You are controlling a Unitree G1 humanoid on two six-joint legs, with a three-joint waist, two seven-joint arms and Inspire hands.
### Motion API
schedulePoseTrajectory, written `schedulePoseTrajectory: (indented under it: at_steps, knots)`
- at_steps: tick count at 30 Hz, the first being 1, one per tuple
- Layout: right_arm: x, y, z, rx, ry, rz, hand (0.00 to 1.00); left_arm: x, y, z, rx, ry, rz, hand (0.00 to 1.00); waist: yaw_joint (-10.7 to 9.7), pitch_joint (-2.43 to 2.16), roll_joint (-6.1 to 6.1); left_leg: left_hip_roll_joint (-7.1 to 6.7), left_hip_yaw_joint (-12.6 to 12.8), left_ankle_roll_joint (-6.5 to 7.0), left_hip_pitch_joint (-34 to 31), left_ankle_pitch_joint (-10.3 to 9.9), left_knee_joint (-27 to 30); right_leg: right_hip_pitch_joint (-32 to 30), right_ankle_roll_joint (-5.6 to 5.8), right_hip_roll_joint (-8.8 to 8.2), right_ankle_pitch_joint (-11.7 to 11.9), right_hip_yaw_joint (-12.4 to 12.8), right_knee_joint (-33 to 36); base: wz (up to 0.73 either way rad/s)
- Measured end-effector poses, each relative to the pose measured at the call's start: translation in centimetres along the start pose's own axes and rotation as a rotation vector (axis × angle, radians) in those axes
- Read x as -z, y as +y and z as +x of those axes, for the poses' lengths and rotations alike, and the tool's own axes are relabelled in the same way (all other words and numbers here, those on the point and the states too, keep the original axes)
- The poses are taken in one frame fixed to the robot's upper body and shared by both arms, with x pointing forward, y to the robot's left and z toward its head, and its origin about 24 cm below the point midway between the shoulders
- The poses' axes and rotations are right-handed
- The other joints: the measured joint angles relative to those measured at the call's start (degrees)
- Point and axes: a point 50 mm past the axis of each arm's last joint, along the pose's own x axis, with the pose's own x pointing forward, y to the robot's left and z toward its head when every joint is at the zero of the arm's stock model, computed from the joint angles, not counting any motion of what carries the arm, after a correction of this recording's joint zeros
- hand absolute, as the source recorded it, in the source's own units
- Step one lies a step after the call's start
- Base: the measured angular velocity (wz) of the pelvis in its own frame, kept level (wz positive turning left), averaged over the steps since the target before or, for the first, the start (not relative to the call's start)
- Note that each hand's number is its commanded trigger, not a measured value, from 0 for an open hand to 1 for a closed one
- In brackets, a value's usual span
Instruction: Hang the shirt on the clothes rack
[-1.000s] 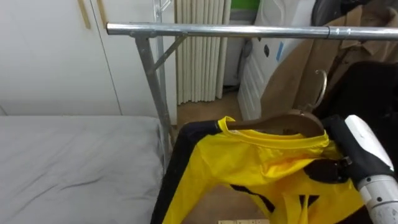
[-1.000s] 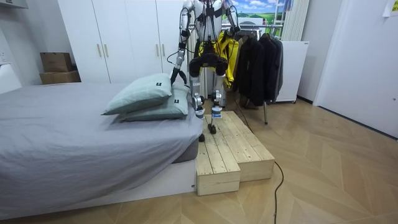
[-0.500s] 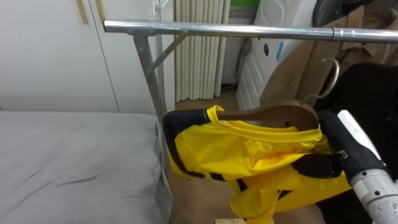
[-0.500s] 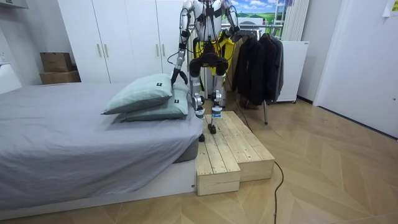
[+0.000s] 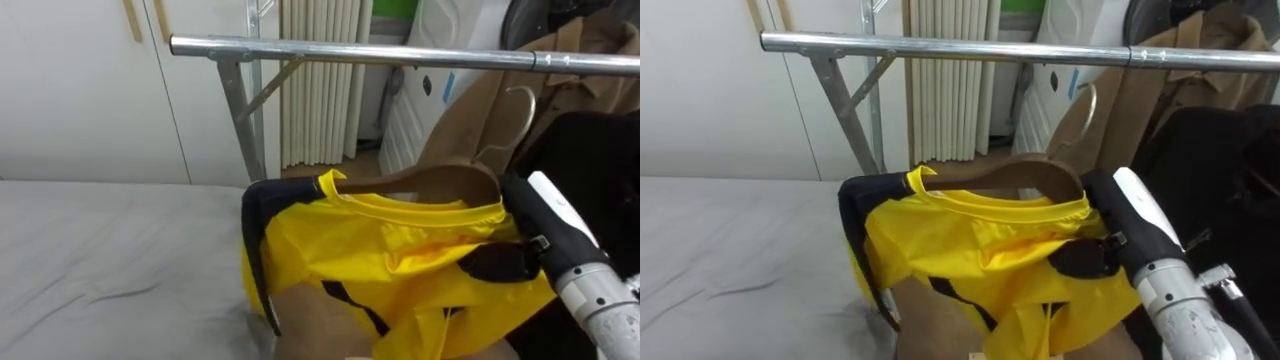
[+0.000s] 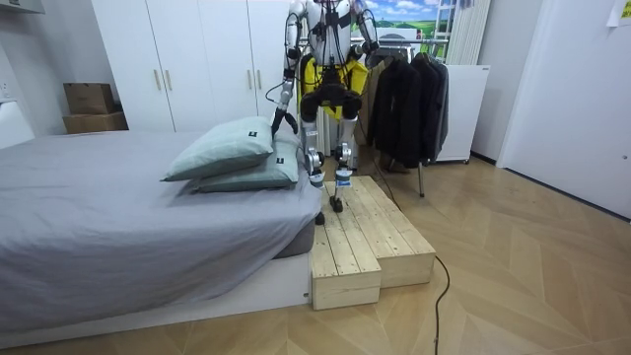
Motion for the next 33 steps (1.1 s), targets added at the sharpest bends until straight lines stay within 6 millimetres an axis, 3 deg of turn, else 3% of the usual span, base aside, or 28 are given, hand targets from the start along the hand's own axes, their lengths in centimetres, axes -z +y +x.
schedulePoseTrajectory:
  at_steps: [11,16,23,33]
  knots:
    - [1.9,0.6,0.1,-0.045,0.063,0.115,1.00,0.5,-0.1,-0.1,0.012,0.005,-0.004,0.00,1.8,0.07,0.25,0.18,-1.5,-0.04,0.7,0.0,0.1,1.7,-0.08,-0.14,0.0,-1.5,-1.1,0.08]
    - [1.7,0.3,0.3,-0.042,0.053,0.106,1.00,0.5,0.0,-0.1,0.022,0.003,-0.014,0.00,1.9,-0.15,-0.21,0.16,-2.5,-0.18,0.5,-0.1,0.1,1.8,-0.13,-0.38,-0.3,-2.4,-1.1,0.09]
    - [0.6,-0.3,1.1,-0.030,0.001,0.094,1.00,0.5,0.2,-0.1,0.017,-0.006,-0.031,0.00,2.1,0.14,-0.61,0.26,-3.2,-0.20,0.6,-0.1,0.4,2.8,-0.15,-0.48,-0.3,-3.3,-1.9,0.07]
    - [1.4,-0.4,1.3,-0.077,0.041,0.023,1.00,0.1,0.4,0.0,0.010,-0.024,-0.041,0.00,3.5,0.14,-1.08,0.25,-3.9,-0.23,0.6,-0.1,0.2,2.8,-0.15,-0.54,-0.5,-3.7,-1.9,0.02]
